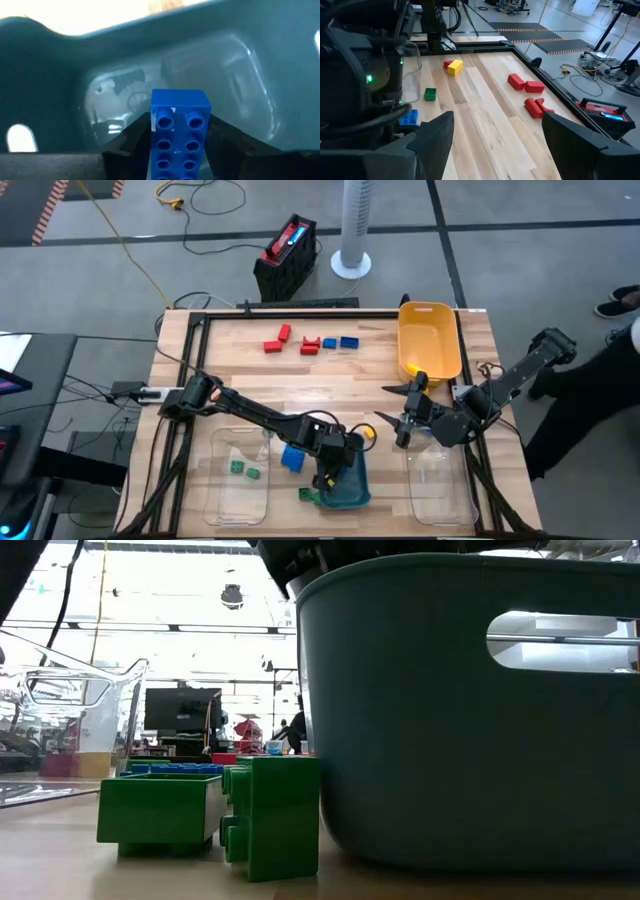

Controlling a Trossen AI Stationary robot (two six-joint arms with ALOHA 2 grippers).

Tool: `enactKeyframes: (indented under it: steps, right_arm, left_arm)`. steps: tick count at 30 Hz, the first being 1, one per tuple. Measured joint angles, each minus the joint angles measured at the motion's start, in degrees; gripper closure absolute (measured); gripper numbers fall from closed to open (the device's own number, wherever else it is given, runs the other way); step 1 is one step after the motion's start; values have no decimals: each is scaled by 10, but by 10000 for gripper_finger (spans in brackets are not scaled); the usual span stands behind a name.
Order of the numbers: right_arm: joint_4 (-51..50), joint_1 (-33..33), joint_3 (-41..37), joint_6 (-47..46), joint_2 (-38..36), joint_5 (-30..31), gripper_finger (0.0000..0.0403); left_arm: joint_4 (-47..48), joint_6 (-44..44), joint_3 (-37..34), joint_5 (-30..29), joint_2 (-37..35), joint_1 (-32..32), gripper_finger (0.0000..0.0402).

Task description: Sort blocks

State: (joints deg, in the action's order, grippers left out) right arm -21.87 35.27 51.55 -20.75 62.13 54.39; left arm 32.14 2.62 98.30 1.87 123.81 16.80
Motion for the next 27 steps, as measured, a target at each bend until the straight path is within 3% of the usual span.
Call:
enactKeyframes:
  steps: [9,14,18,23,27]
  right_arm:
    - [0,6,0,-1,0,0,88]
    - [-6,21,0,-2,0,27,88]
    - [-10,37,0,-12,0,44,88]
    - [-19,52,0,-26,0,64,88]
    - [-14,52,0,-32,0,72,88]
  left_arm:
    - [11,-15,3,5,-1,-1,177]
    - [55,-56,30,-8,-24,0,176]
    - [148,-91,33,-84,-79,20,186]
    - [240,-36,3,-168,-161,61,191]
    - [276,68,-40,-175,-208,95,191]
